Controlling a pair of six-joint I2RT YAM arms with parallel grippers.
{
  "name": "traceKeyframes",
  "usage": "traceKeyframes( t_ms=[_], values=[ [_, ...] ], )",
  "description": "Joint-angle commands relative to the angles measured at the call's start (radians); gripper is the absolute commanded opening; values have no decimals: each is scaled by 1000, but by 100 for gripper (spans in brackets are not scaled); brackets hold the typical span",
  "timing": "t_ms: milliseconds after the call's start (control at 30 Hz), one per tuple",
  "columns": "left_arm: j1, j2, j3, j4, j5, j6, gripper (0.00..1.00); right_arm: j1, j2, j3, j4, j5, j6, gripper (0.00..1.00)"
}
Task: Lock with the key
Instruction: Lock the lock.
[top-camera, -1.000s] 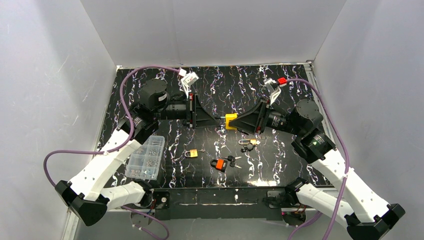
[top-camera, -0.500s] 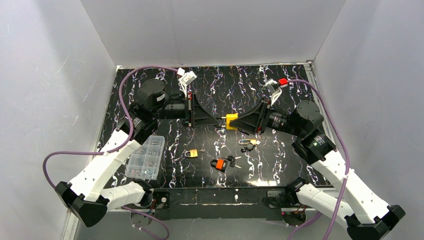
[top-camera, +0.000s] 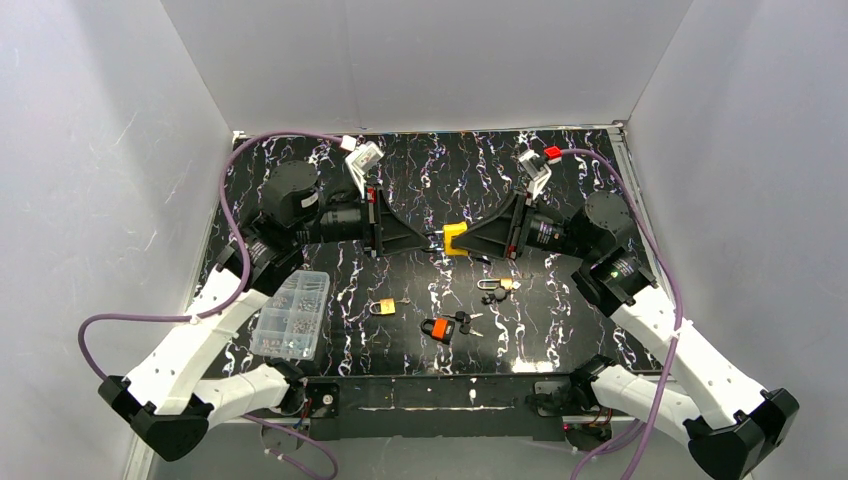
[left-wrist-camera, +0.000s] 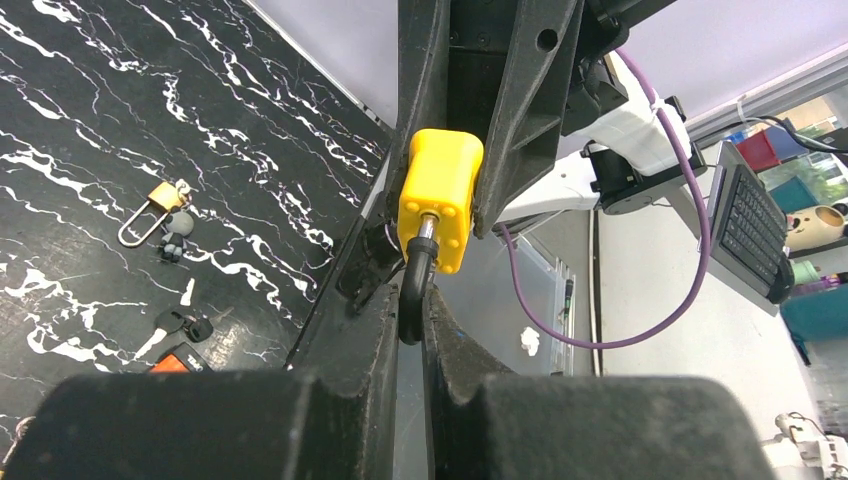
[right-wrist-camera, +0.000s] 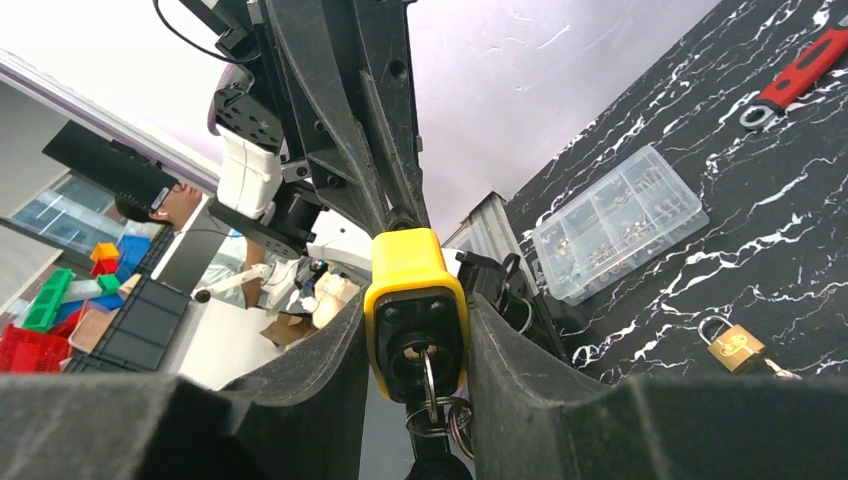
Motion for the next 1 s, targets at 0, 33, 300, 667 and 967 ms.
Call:
traceKeyframes(
  t_ms=[0,33,300,667,967],
  values=[
    [-63,31,48,1,-43,35,0,54,13,50,151,-43,35,1],
    [-70,36,54,1,-48,33,0,61,16,56,134,-33,19,1],
    [-95,59,77,-3,-93,27,0,112,45,81,114,-27,0,1],
    [-106,82,72,68,-67,-57,0,162,68,142,-4,0,-126,1],
    [-107,96,74,76,-68,-67,0,195,74,163,-83,36,-191,1]
  ],
)
